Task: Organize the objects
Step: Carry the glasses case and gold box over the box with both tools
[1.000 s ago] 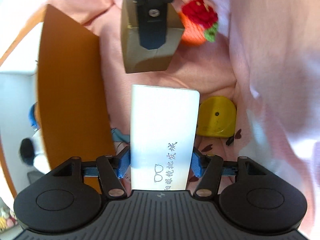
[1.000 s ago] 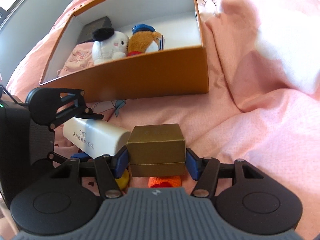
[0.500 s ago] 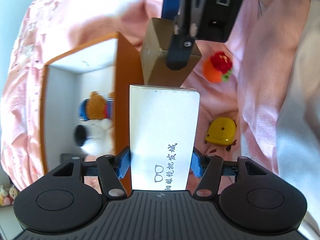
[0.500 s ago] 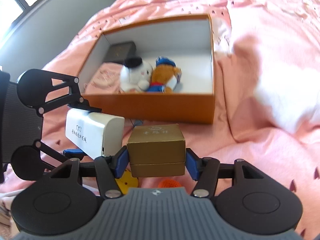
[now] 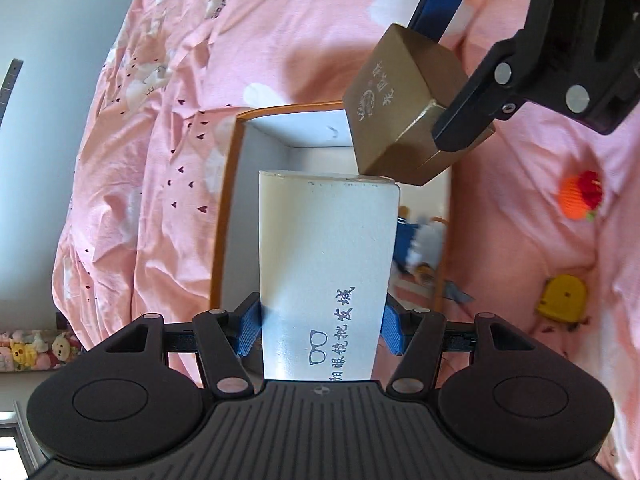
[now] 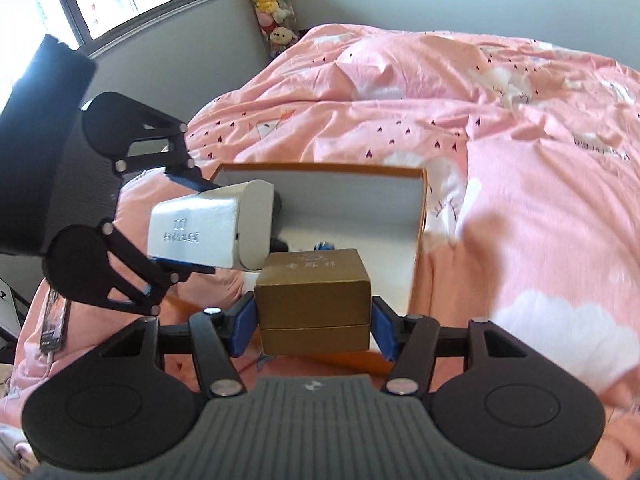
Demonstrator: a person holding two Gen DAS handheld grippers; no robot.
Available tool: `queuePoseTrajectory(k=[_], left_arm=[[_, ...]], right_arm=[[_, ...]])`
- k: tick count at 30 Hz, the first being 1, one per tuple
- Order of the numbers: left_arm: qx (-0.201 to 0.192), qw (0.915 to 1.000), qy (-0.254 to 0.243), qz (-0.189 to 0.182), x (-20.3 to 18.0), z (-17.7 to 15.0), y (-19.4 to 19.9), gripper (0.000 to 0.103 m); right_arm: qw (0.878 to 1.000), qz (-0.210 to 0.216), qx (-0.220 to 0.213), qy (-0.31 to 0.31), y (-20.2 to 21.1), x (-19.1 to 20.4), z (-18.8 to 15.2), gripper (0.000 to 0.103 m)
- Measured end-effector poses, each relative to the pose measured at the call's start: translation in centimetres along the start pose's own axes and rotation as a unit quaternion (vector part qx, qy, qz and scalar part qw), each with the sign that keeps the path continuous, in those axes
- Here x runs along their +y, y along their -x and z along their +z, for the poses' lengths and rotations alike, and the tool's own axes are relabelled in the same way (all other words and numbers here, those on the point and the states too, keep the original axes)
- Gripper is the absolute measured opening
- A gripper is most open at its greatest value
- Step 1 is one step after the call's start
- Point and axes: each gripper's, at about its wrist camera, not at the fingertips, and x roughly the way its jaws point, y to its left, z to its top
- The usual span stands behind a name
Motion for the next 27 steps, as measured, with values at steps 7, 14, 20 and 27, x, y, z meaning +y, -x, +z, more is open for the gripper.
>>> queuePoseTrajectory(k=[7, 14, 20, 27], left_arm=[[0.020, 0.9994, -0.022, -0.015, 2.6, 2.0, -3.9, 0.069], [0.014, 0.9982, -0.037, -0.046, 3.9, 3.7, -7.4, 0.069], [0.019, 0.9966, -0.057, -0.056, 4.0, 3.8, -10.1, 0.069], [0.028, 0.9956, -0.044, -0.078, 5.0, 2.6, -12.5, 0.070]], right_arm=[[0.998, -0.032, 0.003, 0.048, -3.3, -1.9, 3.8, 0.061], [0.996, -0.046, 0.017, 0.069, -5.9, -4.1, 6.5, 0.061], [0.996, -0.045, 0.024, 0.066, -7.2, -5.1, 7.3, 0.061], [0.996, -0.036, 0.030, 0.073, -8.6, -5.5, 7.8, 0.061]])
